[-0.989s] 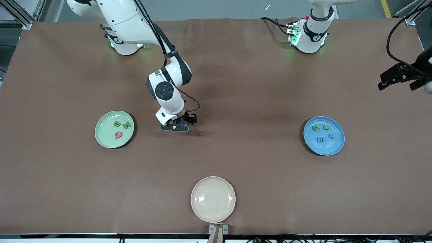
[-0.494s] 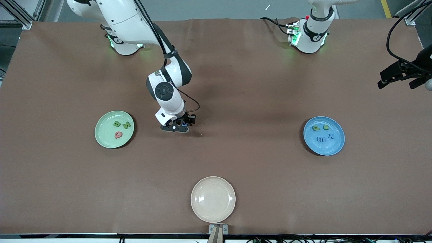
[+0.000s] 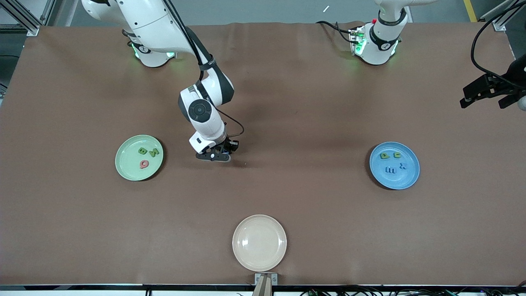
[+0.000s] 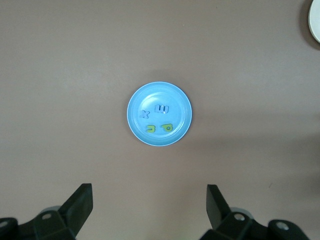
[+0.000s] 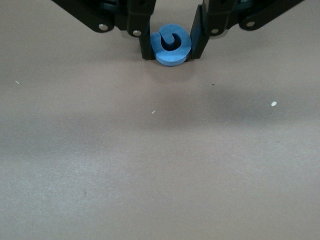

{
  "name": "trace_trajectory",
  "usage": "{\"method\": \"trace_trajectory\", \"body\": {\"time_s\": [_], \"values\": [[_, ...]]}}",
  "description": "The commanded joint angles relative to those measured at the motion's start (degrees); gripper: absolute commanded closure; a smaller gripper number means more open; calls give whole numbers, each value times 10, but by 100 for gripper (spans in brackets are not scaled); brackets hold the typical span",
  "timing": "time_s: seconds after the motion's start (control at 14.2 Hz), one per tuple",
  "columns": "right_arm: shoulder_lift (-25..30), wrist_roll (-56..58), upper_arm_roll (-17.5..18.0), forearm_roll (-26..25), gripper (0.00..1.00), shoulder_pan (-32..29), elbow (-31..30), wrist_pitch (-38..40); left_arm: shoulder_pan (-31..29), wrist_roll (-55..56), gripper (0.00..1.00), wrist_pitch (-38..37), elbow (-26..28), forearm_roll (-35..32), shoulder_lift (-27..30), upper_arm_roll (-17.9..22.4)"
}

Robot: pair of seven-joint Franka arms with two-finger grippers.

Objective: Sort upper and lower case letters into plates
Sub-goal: 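Grasp the blue c with the right gripper while the left gripper withdraws, then carry the c into the green plate and open the right gripper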

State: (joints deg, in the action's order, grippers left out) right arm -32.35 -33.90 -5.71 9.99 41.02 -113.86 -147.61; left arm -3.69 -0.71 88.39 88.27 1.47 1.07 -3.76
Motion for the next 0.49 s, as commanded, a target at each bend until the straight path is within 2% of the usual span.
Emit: {"method": "trace_trajectory", "body": {"time_s": [0.0,0.21,0.42], "values": [[-3,-5,-4,-4,99,-8,9,26,1,2,0,-6,-10,4,-2,2],[24,9,-7,-5,99,-42,43,135,1,2,0,-6,-10,4,-2,1],[68,145,-8,-5,100,-119,43,226,1,2,0,-6,-10,4,-2,0]]}}
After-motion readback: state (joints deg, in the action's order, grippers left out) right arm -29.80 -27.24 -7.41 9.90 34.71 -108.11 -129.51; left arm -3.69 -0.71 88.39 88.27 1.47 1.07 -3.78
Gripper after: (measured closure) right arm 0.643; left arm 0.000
